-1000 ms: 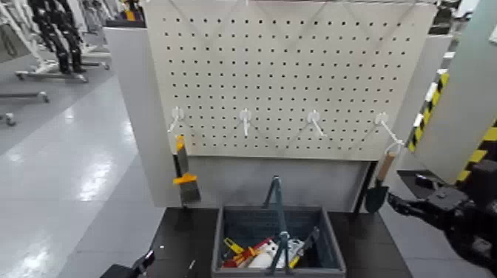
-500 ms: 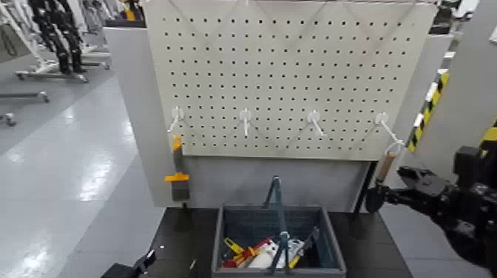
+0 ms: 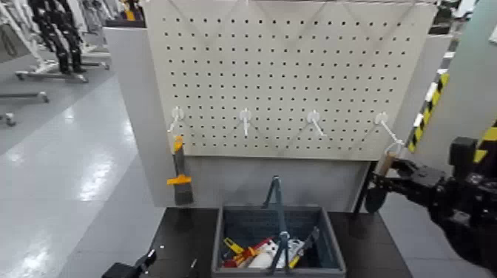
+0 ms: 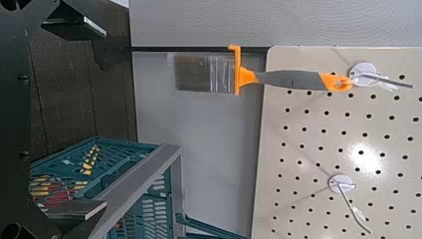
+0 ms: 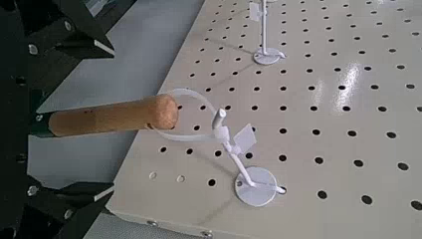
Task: Put the tool with the wooden handle into the crate.
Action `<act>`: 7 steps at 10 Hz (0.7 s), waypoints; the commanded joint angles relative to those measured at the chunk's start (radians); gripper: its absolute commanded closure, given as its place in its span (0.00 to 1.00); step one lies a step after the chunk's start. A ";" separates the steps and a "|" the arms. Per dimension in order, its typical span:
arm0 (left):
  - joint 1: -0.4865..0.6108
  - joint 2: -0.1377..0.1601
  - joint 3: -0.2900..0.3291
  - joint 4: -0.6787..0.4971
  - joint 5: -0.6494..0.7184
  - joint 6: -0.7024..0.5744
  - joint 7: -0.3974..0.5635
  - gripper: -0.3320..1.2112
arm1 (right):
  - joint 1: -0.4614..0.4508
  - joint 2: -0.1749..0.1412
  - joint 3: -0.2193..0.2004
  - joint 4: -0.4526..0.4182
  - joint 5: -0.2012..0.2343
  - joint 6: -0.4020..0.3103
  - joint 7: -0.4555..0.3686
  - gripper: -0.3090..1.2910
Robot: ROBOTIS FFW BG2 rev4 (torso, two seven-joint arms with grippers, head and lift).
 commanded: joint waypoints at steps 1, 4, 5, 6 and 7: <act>0.000 -0.001 0.002 0.000 0.002 0.001 0.000 0.28 | -0.002 0.002 0.006 -0.021 0.021 0.022 -0.009 0.83; 0.000 -0.001 0.003 0.000 0.002 0.003 -0.005 0.28 | 0.001 0.004 0.006 -0.037 0.037 0.036 -0.012 0.90; 0.002 -0.001 0.005 0.000 0.002 0.003 -0.005 0.28 | 0.003 0.004 0.003 -0.039 0.035 0.034 -0.012 0.92; 0.002 -0.001 0.005 0.000 0.002 0.003 -0.006 0.28 | 0.007 0.006 -0.004 -0.045 0.035 0.034 -0.012 0.92; 0.002 -0.001 0.006 0.000 0.002 0.003 -0.006 0.28 | 0.012 0.007 -0.011 -0.048 0.032 0.034 -0.010 0.92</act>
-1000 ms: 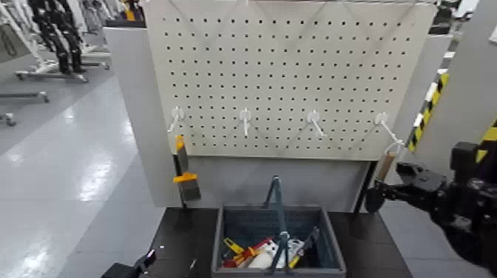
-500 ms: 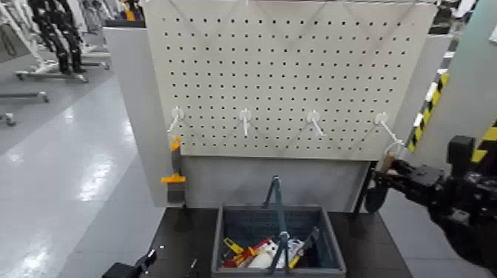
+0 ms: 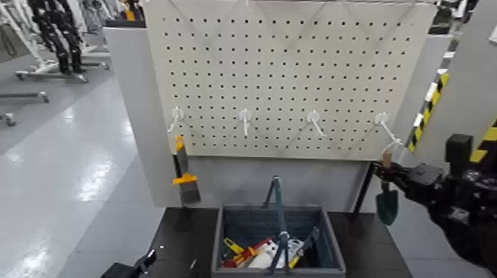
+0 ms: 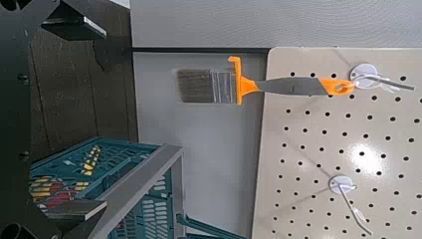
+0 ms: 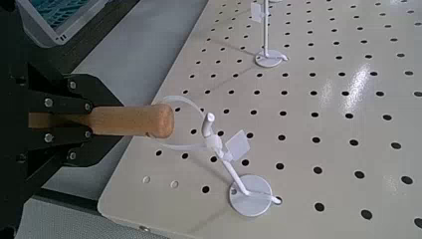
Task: Put the tool with the wooden handle into the crate.
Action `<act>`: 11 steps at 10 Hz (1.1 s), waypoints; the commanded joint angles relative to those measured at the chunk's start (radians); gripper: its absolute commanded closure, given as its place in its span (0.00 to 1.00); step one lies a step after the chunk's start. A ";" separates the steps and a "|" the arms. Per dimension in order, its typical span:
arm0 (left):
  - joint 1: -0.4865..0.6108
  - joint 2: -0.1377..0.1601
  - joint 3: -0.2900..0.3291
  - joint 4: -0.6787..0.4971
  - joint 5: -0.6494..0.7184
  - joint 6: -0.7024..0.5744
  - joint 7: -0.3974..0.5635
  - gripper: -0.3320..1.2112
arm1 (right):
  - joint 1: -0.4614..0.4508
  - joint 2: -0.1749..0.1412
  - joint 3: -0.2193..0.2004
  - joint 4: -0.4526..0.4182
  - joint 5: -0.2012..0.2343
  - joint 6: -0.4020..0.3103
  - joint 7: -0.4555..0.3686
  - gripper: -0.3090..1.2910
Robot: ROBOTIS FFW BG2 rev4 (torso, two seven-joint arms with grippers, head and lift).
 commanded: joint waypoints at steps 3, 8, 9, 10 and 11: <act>0.002 0.000 0.002 0.000 0.000 -0.001 -0.002 0.28 | 0.035 0.013 -0.034 -0.043 -0.004 0.001 0.003 0.92; 0.002 0.000 0.003 0.000 0.002 0.002 -0.002 0.28 | 0.133 0.065 -0.116 -0.205 -0.010 0.022 0.003 0.92; 0.002 0.000 0.003 0.000 0.002 0.002 -0.002 0.28 | 0.156 0.076 -0.134 -0.244 -0.010 0.027 0.001 0.92; 0.002 0.002 0.003 0.000 0.002 0.002 -0.002 0.28 | 0.178 0.088 -0.151 -0.284 -0.010 0.035 0.000 0.92; 0.000 0.002 0.003 0.000 0.002 0.003 -0.002 0.28 | 0.195 0.097 -0.162 -0.311 -0.015 0.038 -0.002 0.92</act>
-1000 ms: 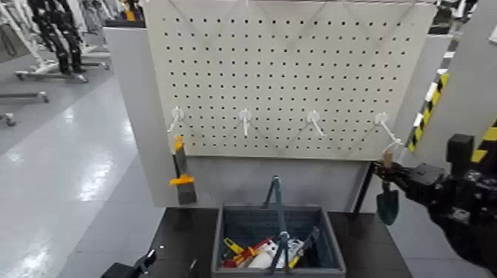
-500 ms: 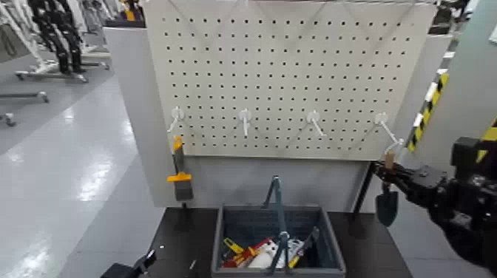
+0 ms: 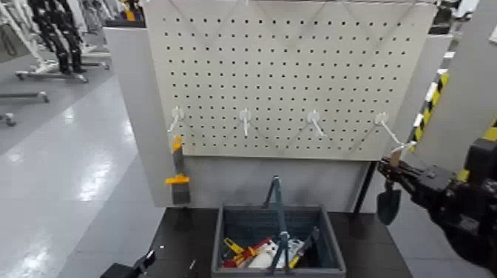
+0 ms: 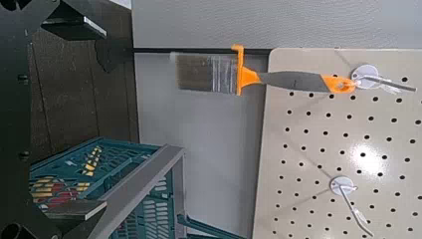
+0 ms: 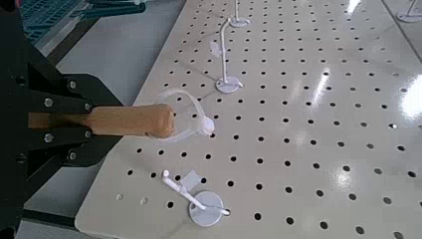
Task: Put the tool with the wooden handle into the crate.
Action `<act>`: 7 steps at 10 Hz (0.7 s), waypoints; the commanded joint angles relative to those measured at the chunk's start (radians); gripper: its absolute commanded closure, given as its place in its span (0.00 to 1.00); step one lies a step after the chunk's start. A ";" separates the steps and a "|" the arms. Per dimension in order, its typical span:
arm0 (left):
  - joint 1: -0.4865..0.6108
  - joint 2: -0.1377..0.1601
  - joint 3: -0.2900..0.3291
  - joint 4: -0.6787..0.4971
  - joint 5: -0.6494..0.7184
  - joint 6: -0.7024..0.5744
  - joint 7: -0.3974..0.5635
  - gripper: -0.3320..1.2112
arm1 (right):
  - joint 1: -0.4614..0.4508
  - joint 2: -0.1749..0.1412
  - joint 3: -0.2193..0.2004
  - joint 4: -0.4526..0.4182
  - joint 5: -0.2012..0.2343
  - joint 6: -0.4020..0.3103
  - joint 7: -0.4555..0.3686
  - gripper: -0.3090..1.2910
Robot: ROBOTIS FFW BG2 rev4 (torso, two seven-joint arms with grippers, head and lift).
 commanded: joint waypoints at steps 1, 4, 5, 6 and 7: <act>-0.002 0.001 -0.002 0.000 0.000 0.002 0.000 0.28 | 0.053 0.031 -0.031 -0.087 -0.021 0.014 -0.004 0.92; -0.005 0.001 -0.003 0.005 0.000 0.003 0.000 0.28 | 0.124 0.087 -0.062 -0.188 -0.110 0.035 -0.021 0.92; -0.006 0.001 -0.005 0.006 0.000 0.003 -0.002 0.28 | 0.133 0.099 -0.065 -0.205 -0.138 0.031 -0.023 0.92; -0.009 0.001 -0.006 0.006 0.000 0.003 -0.003 0.28 | 0.139 0.108 -0.065 -0.214 -0.162 0.023 -0.021 0.92; -0.009 0.001 -0.006 0.008 0.000 0.003 -0.003 0.28 | 0.144 0.119 -0.062 -0.217 -0.190 0.012 -0.021 0.92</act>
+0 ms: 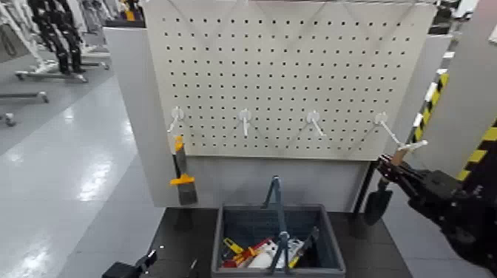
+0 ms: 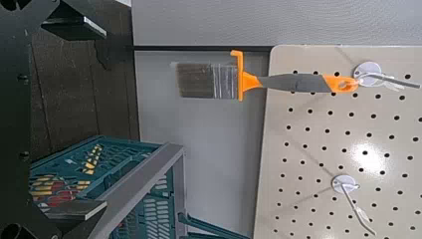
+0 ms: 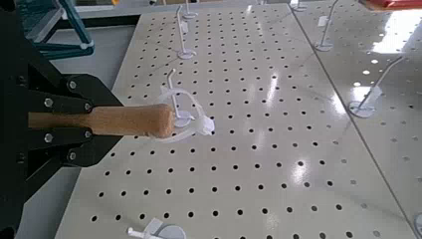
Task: Put the tool with the wooden handle into the crate.
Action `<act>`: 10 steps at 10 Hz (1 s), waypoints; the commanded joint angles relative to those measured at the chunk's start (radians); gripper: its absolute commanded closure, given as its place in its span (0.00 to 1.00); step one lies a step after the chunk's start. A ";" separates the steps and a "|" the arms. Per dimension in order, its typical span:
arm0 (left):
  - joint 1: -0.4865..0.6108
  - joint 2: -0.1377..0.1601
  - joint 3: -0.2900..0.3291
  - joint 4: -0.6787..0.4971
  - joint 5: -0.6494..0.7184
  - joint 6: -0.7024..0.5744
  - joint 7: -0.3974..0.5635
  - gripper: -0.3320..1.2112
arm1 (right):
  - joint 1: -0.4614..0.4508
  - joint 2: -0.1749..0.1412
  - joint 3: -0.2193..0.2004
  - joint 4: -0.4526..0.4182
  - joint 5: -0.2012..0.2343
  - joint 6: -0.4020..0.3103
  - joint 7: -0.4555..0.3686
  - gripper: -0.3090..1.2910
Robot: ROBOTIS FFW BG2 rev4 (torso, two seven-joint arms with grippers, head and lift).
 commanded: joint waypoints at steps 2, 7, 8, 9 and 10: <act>-0.002 0.000 -0.001 0.003 0.000 0.000 -0.001 0.28 | 0.028 0.055 0.012 0.028 -0.116 -0.072 -0.014 0.92; -0.003 0.000 -0.002 0.003 0.002 0.000 -0.002 0.28 | -0.002 0.104 0.116 0.235 -0.206 -0.197 -0.019 0.92; -0.003 0.000 -0.002 0.003 0.002 0.000 -0.002 0.28 | -0.016 0.111 0.148 0.289 -0.238 -0.223 -0.019 0.92; -0.003 0.000 -0.002 0.003 0.002 0.000 -0.002 0.28 | -0.027 0.117 0.181 0.333 -0.268 -0.245 -0.018 0.92; -0.003 0.000 -0.002 0.003 0.002 0.000 -0.002 0.28 | -0.039 0.120 0.214 0.372 -0.294 -0.265 -0.019 0.92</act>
